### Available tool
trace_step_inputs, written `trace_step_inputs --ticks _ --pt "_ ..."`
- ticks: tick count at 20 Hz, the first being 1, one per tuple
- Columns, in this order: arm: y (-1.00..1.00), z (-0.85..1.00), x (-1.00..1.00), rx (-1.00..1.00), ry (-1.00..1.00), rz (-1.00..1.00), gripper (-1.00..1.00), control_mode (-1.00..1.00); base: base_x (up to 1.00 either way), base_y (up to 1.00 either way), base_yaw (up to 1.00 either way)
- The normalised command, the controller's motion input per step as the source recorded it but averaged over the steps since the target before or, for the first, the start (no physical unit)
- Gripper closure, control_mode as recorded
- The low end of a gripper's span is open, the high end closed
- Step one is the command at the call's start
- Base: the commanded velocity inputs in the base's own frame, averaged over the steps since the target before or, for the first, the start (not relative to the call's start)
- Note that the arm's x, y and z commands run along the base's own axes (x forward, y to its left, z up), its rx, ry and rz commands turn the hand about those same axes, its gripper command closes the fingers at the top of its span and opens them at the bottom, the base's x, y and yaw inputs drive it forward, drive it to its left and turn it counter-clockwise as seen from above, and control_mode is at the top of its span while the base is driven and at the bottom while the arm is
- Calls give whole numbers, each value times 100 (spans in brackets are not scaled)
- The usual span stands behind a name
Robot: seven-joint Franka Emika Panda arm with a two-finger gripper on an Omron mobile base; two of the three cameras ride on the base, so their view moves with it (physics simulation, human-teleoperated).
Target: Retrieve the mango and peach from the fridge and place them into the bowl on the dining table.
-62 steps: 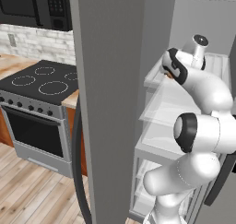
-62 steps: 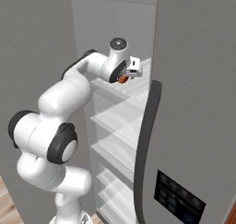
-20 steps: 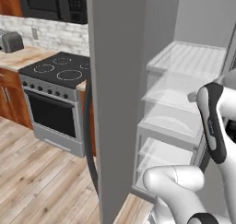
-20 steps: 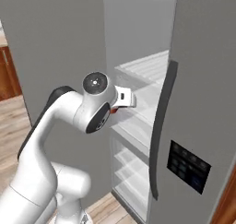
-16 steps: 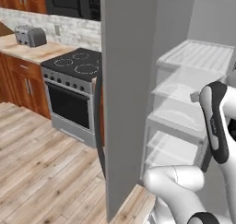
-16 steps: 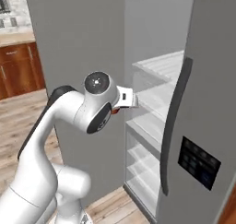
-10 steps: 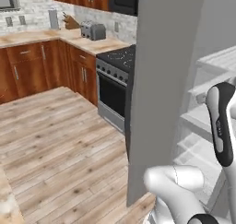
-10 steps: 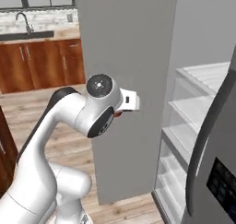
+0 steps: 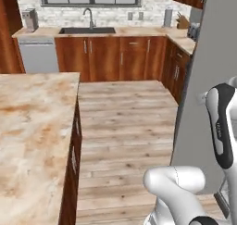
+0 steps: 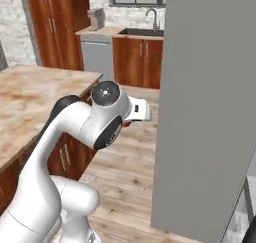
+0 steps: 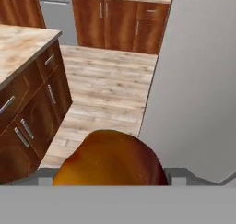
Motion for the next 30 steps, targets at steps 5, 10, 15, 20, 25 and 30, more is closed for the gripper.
trace_step_inputs --ticks 5,10,15,20,25,30 --pt "0 0 0 0 0 0 100 100 -91 -43 70" --pt "0 0 0 0 0 0 100 100 -100 -1 45" --pt "0 0 0 0 0 0 100 100 -100 36 29" --pt "0 0 0 0 0 0 100 100 -99 95 7" --pt "0 0 0 0 0 0 100 100 -62 100 -13" --pt "0 0 0 0 0 0 100 100 -20 91 -47"
